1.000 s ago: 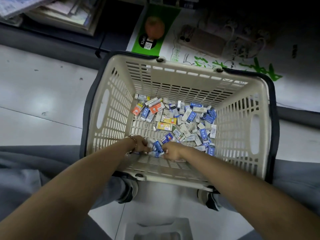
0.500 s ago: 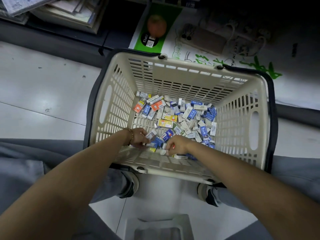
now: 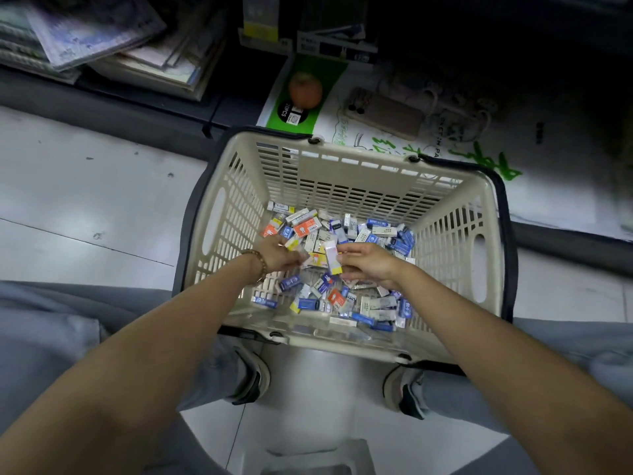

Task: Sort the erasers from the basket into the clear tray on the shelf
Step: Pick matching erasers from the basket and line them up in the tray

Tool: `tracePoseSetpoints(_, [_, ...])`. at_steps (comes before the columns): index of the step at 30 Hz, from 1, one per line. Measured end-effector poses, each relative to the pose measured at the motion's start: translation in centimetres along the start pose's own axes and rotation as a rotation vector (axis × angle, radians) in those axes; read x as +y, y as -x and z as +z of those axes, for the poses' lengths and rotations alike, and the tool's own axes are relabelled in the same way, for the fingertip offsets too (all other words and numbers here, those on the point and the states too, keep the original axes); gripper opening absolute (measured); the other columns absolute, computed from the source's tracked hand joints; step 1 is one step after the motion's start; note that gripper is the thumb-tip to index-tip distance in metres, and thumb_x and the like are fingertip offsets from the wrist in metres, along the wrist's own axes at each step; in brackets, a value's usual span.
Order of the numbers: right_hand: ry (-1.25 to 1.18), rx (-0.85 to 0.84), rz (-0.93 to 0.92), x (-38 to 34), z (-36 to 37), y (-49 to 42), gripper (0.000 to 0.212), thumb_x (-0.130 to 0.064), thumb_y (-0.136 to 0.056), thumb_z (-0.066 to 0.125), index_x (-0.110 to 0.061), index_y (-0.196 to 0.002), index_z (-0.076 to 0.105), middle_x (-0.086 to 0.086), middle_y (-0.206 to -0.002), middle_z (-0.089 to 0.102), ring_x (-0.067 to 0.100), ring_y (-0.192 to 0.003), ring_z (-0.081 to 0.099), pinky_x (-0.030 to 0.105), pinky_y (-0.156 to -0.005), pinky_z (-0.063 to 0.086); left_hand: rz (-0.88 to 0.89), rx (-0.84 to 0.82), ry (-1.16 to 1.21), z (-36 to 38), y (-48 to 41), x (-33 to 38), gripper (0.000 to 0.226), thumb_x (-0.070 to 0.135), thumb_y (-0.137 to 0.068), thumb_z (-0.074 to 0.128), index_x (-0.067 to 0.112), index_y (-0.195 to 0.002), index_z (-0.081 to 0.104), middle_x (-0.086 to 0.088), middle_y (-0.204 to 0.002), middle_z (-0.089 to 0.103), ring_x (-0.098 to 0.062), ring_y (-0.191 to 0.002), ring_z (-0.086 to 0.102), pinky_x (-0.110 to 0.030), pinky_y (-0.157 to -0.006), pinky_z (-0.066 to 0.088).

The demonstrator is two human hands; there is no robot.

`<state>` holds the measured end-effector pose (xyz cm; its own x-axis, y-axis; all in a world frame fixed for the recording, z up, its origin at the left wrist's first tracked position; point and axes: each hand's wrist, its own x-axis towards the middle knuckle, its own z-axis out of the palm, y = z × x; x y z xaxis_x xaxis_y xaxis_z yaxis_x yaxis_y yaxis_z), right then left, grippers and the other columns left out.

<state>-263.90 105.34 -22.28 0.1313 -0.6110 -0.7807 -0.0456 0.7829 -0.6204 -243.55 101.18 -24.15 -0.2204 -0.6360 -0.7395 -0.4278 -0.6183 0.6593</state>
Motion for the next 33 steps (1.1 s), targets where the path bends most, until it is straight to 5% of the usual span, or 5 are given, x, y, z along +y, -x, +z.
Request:
tracePoseSetpoints(13, [-0.091, -0.003, -0.122, 0.8, 4.2, -1.8, 0.004, -0.009, -0.087, 0.064, -0.008, -0.090, 0.066, 0.005, -0.085, 0.068, 0.006, -0.067, 0.069, 0.016, -0.062, 0.056, -0.059, -0.150, 0.115, -0.7, -0.1, -1.3, 0.029, 0.040, -0.086, 0.061, 0.013, -0.094, 0.058, 0.001, -0.082, 0.060, -0.010, -0.066, 0.056, -0.018, -0.056, 0.050])
tracePoseSetpoints(18, [0.411, -0.006, 0.013, 3.5, 4.4, -3.8, 0.038, -0.023, -0.094, 0.055, -0.002, -0.126, 0.055, 0.003, -0.090, 0.062, 0.013, -0.068, 0.056, 0.021, -0.056, 0.049, -0.134, -0.067, 0.246, -2.3, -1.4, -2.7, 0.021, 0.036, -0.082, 0.066, 0.017, -0.082, 0.058, 0.004, -0.076, 0.062, -0.011, -0.072, 0.060, -0.024, -0.064, 0.052])
tracePoseSetpoints(24, [1.063, -0.105, -0.024, 5.8, 5.5, -5.1, 0.055, -0.031, -0.094, 0.053, -0.013, -0.144, 0.037, 0.016, -0.143, 0.035, 0.032, -0.124, 0.045, 0.031, -0.100, 0.038, -0.205, -0.026, 0.509, -2.4, -2.0, -2.3, 0.018, 0.020, -0.080, 0.069, 0.009, -0.077, 0.056, -0.002, -0.073, 0.063, -0.014, -0.070, 0.067, -0.024, -0.054, 0.055])
tracePoseSetpoints(28, [0.793, -0.040, -0.103, 6.1, 5.8, -4.8, 0.047, -0.020, -0.086, 0.067, -0.005, -0.128, 0.054, 0.004, -0.096, 0.040, 0.016, -0.084, 0.046, 0.018, -0.065, 0.038, -0.240, -0.013, 0.472, -2.1, -2.1, -2.3, 0.020, 0.022, -0.082, 0.068, 0.010, -0.081, 0.053, -0.003, -0.076, 0.056, -0.016, -0.079, 0.061, -0.025, -0.056, 0.058])
tracePoseSetpoints(33, [0.753, 0.018, -0.233, 6.4, 6.4, -5.0, 0.026, -0.010, -0.081, 0.071, -0.007, -0.105, 0.060, 0.007, -0.112, 0.051, 0.019, -0.097, 0.051, 0.023, -0.081, 0.037, -0.246, -0.006, 0.450, -2.1, -1.8, -2.2, 0.023, 0.024, -0.080, 0.070, 0.008, -0.086, 0.056, -0.003, -0.085, 0.052, -0.012, -0.077, 0.058, -0.023, -0.058, 0.058])
